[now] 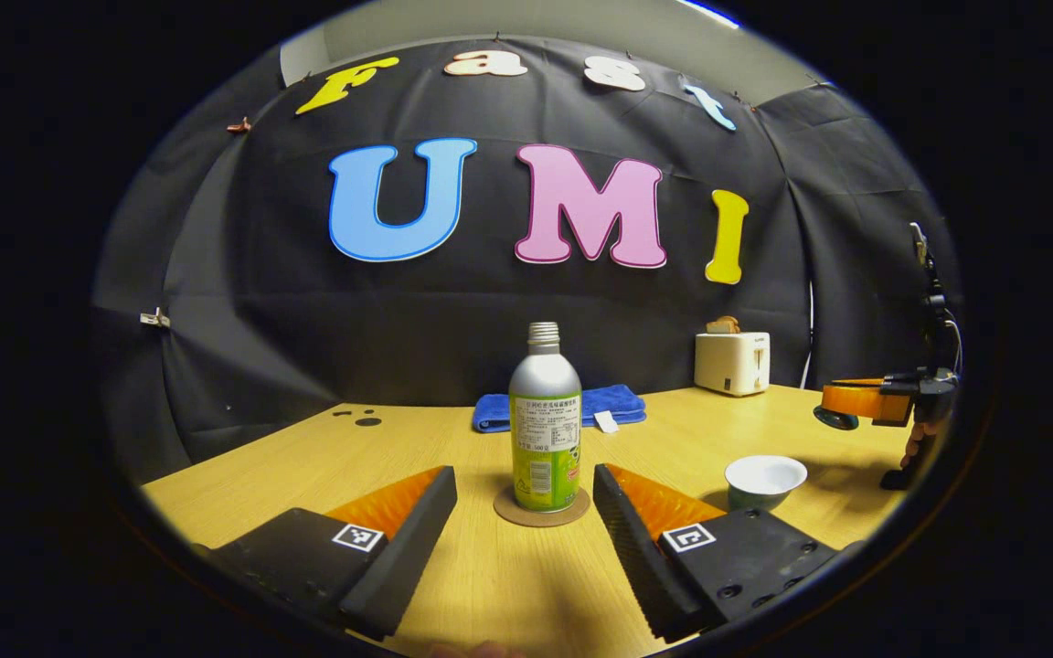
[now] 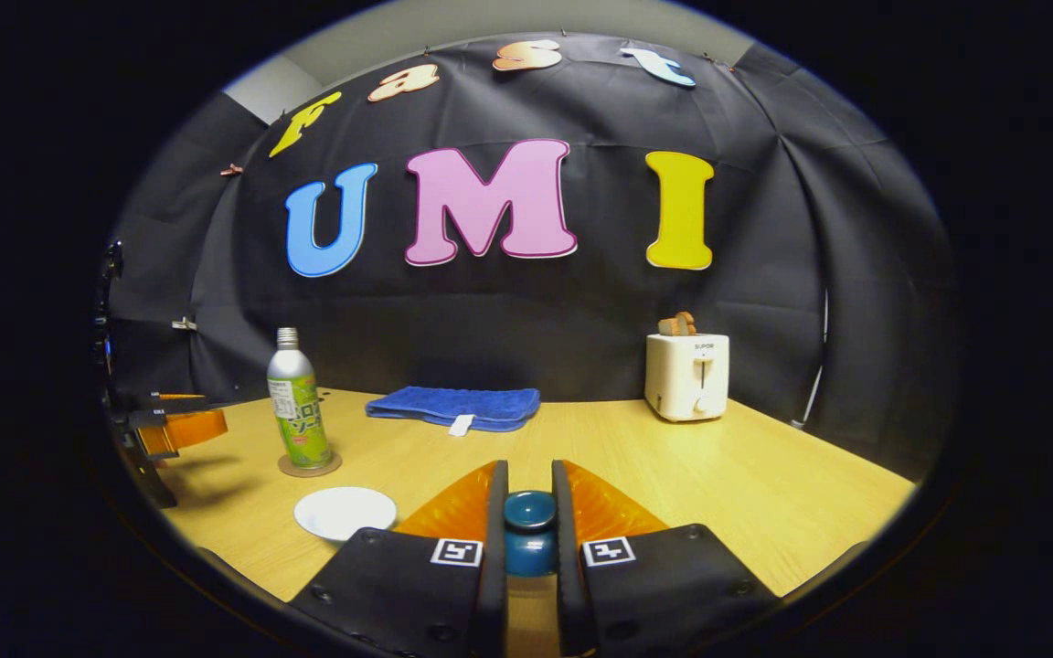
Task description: Open the teacup lid with one hand, grasp the water bottle and pour water into the teacup with the other hand; after pouring, place the water bottle on the coaster and then close the teacup lid.
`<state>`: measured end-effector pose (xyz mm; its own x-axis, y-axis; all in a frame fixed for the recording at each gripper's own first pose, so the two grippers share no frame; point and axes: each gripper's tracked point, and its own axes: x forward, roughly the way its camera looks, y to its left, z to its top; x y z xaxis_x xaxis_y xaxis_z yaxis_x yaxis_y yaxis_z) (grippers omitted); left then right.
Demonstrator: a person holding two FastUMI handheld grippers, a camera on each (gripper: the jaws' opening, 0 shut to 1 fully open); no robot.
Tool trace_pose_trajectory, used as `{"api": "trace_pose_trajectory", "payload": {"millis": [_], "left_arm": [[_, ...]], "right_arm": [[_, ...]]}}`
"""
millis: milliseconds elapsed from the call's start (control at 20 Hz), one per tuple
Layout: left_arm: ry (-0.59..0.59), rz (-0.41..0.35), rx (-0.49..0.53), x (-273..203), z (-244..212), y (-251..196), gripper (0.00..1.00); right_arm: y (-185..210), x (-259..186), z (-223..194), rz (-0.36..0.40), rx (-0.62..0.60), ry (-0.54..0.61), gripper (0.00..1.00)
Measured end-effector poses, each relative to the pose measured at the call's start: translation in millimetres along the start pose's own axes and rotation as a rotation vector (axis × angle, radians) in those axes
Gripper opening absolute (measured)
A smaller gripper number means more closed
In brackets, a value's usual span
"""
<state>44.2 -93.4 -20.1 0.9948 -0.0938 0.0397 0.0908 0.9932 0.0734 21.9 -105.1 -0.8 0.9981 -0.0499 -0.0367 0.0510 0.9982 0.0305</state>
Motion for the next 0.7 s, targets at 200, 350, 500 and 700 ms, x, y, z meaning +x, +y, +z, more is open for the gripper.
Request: {"api": "trace_pose_trajectory", "payload": {"millis": [200, 350, 500, 700], "left_arm": [[0.005, 0.027, 0.001, 4.0, -2.3, 8.0, 0.96], [0.004, 0.033, 0.001, 3.8, -2.2, 8.7, 0.96], [0.005, 0.033, 0.002, 3.5, -2.0, 8.7, 0.96], [0.005, 0.033, 0.001, 3.9, -2.7, 8.2, 0.96]], "right_arm": [[43.7, 12.4, -2.9, 0.081, 0.014, 0.024, 0.25], [74.3, 21.6, -9.5, 0.132, -0.025, 0.049, 0.25], [101.2, 26.9, -26.4, 0.184, -0.033, 0.117, 0.25], [114.0, 30.3, -31.9, 0.190, -0.098, 0.146, 0.20]]}}
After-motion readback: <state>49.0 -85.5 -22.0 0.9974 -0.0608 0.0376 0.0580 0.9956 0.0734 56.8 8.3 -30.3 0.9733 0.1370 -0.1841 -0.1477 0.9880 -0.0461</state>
